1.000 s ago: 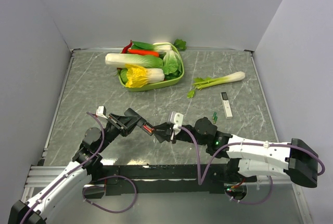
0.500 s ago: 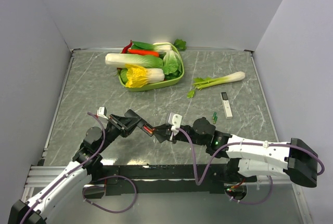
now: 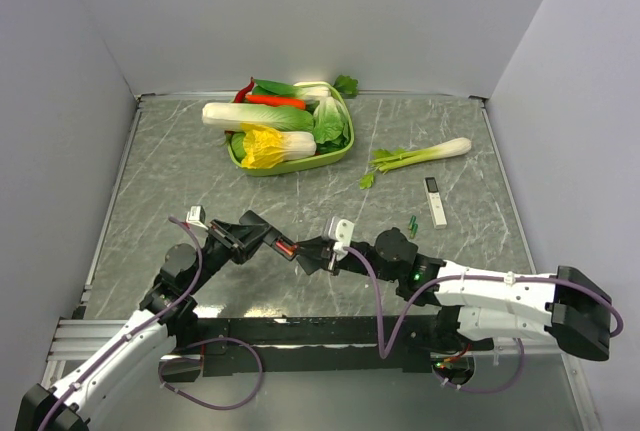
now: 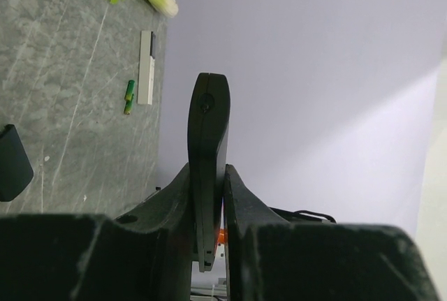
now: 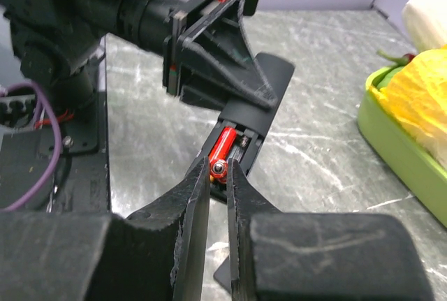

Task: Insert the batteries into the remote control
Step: Load the battery into the remote control.

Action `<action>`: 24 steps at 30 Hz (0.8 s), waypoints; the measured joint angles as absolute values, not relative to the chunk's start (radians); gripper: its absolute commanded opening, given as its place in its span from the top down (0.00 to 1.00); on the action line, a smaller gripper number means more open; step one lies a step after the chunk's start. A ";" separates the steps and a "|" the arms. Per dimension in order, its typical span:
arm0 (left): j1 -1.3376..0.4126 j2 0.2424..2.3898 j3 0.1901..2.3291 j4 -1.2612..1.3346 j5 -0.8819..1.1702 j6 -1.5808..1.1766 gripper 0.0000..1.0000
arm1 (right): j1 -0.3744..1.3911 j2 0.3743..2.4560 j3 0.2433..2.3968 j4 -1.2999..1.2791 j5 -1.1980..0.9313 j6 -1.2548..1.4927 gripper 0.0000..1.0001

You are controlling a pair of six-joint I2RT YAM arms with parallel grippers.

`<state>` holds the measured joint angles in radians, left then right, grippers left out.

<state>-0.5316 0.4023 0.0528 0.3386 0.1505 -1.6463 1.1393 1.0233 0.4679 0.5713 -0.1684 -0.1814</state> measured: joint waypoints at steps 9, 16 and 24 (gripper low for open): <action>-0.532 0.414 0.068 0.358 0.152 -1.666 0.99 | 1.141 1.084 0.468 0.699 -0.132 -0.175 1.00; -0.532 0.410 0.068 0.358 0.152 -1.670 0.99 | 1.141 1.132 0.477 0.747 -0.125 -0.176 1.00; -0.532 0.393 0.068 0.349 0.149 -1.670 0.99 | 1.141 1.140 0.477 0.762 -0.131 -0.170 0.92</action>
<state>-0.5316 0.3927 0.0677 0.3492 0.1486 -1.6695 1.1408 1.1400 0.4767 0.7616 -0.1310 -0.1703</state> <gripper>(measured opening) 0.212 0.185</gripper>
